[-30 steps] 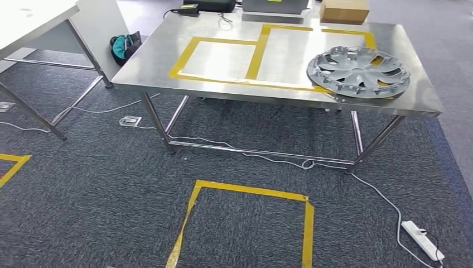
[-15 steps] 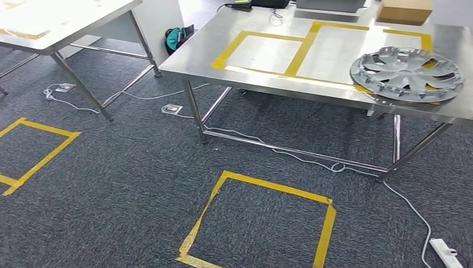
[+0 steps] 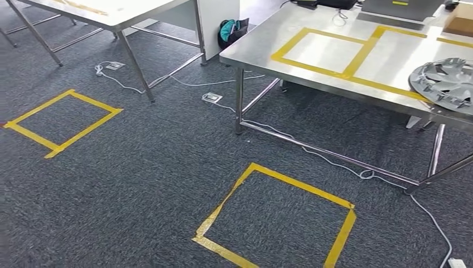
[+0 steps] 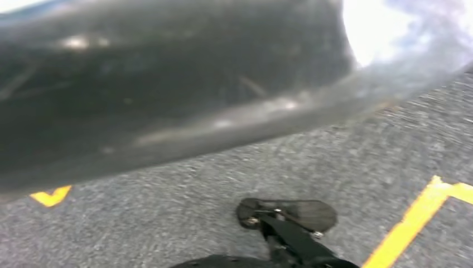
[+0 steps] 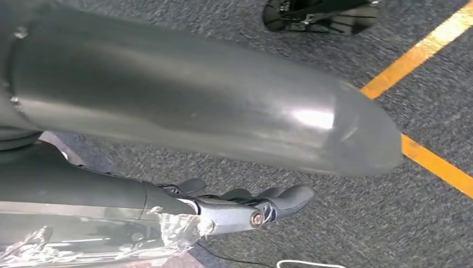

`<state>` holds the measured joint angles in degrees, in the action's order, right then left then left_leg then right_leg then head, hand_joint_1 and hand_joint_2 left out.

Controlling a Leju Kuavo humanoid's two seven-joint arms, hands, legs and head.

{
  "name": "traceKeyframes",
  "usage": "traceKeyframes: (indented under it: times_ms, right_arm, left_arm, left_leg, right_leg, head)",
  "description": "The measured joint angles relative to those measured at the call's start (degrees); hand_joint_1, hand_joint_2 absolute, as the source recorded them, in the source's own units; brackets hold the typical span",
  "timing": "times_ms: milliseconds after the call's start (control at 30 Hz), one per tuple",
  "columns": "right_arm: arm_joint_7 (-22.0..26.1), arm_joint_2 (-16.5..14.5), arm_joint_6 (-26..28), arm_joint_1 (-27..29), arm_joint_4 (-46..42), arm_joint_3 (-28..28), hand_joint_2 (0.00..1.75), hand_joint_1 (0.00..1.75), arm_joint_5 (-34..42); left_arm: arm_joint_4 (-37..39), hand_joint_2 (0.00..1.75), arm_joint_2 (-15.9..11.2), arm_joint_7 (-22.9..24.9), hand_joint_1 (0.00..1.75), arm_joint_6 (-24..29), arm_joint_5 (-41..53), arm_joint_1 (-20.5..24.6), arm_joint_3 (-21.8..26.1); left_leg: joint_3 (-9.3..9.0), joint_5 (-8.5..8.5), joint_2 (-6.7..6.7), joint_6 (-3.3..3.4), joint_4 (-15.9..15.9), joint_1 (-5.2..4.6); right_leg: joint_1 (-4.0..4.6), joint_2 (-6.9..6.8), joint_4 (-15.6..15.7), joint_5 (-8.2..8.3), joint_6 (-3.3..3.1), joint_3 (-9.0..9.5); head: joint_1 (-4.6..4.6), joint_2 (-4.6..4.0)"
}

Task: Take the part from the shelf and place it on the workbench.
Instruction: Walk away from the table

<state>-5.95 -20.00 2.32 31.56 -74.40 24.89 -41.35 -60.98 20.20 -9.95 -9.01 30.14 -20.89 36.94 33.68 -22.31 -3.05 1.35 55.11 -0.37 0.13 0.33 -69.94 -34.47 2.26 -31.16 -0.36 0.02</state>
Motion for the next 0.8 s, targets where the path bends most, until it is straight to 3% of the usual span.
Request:
traceKeyframes:
  times_ms: [67,133,200,233,267,300,367,400,433,467,500,567,633,667,700,733,800]
  right_arm:
    - [0.0,0.0,0.0,0.0,0.0,0.0,0.0,0.0,0.0]
    - [-0.1,0.0,0.1,0.0,0.0,-0.1,0.0,0.0,0.1]
    - [-0.1,0.0,0.1,-0.1,0.0,-0.1,0.0,0.0,0.1]
    - [-0.1,0.0,0.2,-0.1,0.0,-0.1,0.0,0.0,0.1]
    - [-0.1,0.0,0.2,-0.2,-0.1,-0.1,0.0,0.0,0.1]
    - [-0.1,-0.1,0.2,-0.1,-0.1,0.0,0.0,0.0,0.1]
    - [-0.1,-0.1,0.2,0.2,-0.1,0.0,0.0,0.0,0.1]
    - [-0.1,-0.1,0.3,0.2,-0.1,0.0,0.0,0.0,0.1]
    - [-0.2,-0.1,0.4,0.2,-0.1,0.1,0.0,0.0,0.2]
    - [-0.2,-0.1,0.5,0.2,-0.1,0.1,0.0,0.0,0.3]
    - [-0.2,-0.1,0.6,0.1,-0.1,0.1,0.0,0.0,0.5]
    - [-0.4,-0.1,0.9,0.0,-0.1,0.1,0.0,0.0,0.8]
    - [-0.5,-0.1,1.1,0.1,-0.2,0.1,0.0,0.0,1.1]
    - [-0.5,-0.1,1.2,0.1,-0.2,0.1,0.0,0.0,1.3]
    - [-0.6,-0.1,1.2,0.0,-0.2,0.0,0.0,0.0,1.4]
    - [-0.6,-0.1,1.2,-0.1,-0.2,0.0,0.0,0.0,1.6]
    - [-0.6,-0.1,1.3,-0.1,-0.2,-0.1,0.0,0.0,1.7]
  left_arm:
    - [-0.8,0.0,0.1,0.1,0.0,0.0,-0.2,-0.5,-0.9]
    - [-1.5,0.0,0.2,0.2,0.0,0.0,-0.3,-0.7,-1.6]
    - [-1.9,0.0,0.2,0.3,0.0,0.0,-0.3,-1.0,-1.9]
    - [-2.0,0.0,0.3,0.4,0.0,0.1,-0.3,-1.3,-2.0]
    - [-2.0,0.0,0.3,0.5,0.0,0.1,-0.3,-1.6,-2.0]
    - [-2.1,0.0,0.3,0.6,0.0,0.1,-0.3,-1.8,-2.1]
    - [-2.3,0.0,0.2,0.6,0.0,0.0,-0.3,-1.7,-2.4]
    - [-2.4,0.0,0.2,0.6,0.0,-0.1,-0.3,-1.7,-2.6]
    - [-2.5,0.0,0.2,0.6,0.0,-0.2,-0.3,-1.7,-2.8]
    - [-2.5,0.0,0.2,0.6,0.0,-0.3,-0.3,-1.7,-2.9]
    - [-2.5,0.0,0.2,0.6,0.0,-0.3,-0.3,-1.7,-3.0]
    - [-2.7,0.0,0.3,0.6,0.0,-0.3,-0.3,-1.7,-3.2]
    - [-3.0,0.0,0.3,0.5,0.0,-0.1,-0.1,-1.4,-3.5]
    - [-3.1,0.0,0.3,0.4,0.0,0.0,0.1,-1.3,-3.6]
    - [-3.1,0.0,0.3,0.2,0.0,0.1,0.3,-1.3,-3.5]
    - [-3.1,0.0,0.3,0.1,0.0,0.1,0.5,-1.4,-3.5]
    - [-3.1,0.0,0.3,-0.1,0.0,0.2,0.9,-1.7,-3.2]
  left_leg:
    - [1.28,1.41,-1.61,-0.39,0.1,-0.04]
    - [2.0,2.86,-3.09,-0.99,0.0,-0.03]
    - [2.5,4.23,-4.47,-1.86,-0.4,0.09]
    - [2.86,4.25,-4.31,-2.17,-0.3,0.16]
    - [3.37,3.04,-3.34,-2.36,0.5,0.18]
    - [4.07,0.54,-1.87,-2.52,2.4,0.21]
    - [5.59,-6.42,1.19,-3.05,9.5,0.38]
    - [6.12,-8.66,1.82,-3.45,13.4,0.59]
    - [6.13,-9.22,2.15,-3.84,16.4,0.86]
    - [5.43,-8.31,2.38,-4.19,17.8,1.17]
    - [3.76,-6.67,2.69,-4.51,17.2,1.47]
    - [-2.59,-4.83,4.96,-5.07,10.7,1.92]
    - [-8.79,-6.46,7.59,-4.67,2.3,1.9]
    - [-10.18,-7.35,8.11,-4.14,0.0,1.72]
    - [-10.2,-7.78,7.69,-3.41,-1.1,1.47]
    - [-9.7,-7.63,7.19,-2.69,-1.1,1.34]
    - [-8.95,-6.85,6.11,-1.53,-1.1,1.13]
  right_leg:
    - [0.03,2.62,8.7,2.45,-0.72,6.05]
    - [0.08,4.93,15.1,2.29,-1.17,9.76]
    - [0.29,4.32,16.2,2.34,-1.48,9.75]
    - [0.29,3.49,16.1,2.83,-1.78,9.34]
    - [0.27,2.63,16.1,3.46,-2.19,8.82]
    - [0.17,1.63,16.2,4.15,-2.51,8.21]
    - [0.17,-0.51,16.2,5.39,-2.87,6.75]
    - [0.17,-1.66,16.1,5.97,-2.8,5.95]
    - [0.17,-2.8,16.0,6.55,-2.69,5.06]
    - [0.16,-3.83,15.8,7.09,-2.53,4.09]
    - [0.13,-4.8,15.5,7.56,-2.3,3.09]
    - [0.15,-6.38,14.7,8.22,-1.68,1.64]
    - [0.26,-7.85,13.6,8.53,-0.96,0.81]
    - [0.23,-8.61,13.2,8.74,-0.61,0.48]
    - [0.06,-9.39,12.9,9.03,-0.22,0.42]
    - [-0.23,-9.22,12.6,9.11,0.25,0.34]
    - [-0.75,-5.8,10.3,7.12,1.0,-0.64]
  head:
    - [0.0,0.0]
    - [0.03,-0.02]
    - [0.21,-0.03]
    - [0.3,-0.04]
    - [0.15,-0.04]
    - [-0.02,-0.04]
    - [-0.29,-0.04]
    - [-0.3,-0.04]
    - [-0.3,-0.04]
    - [-0.29,-0.04]
    - [-0.29,-0.04]
    - [-0.35,-0.04]
    - [-0.26,-0.04]
    - [-0.21,-0.04]
    - [-0.11,-0.04]
    - [-0.12,-0.04]
    - [-0.08,-0.04]
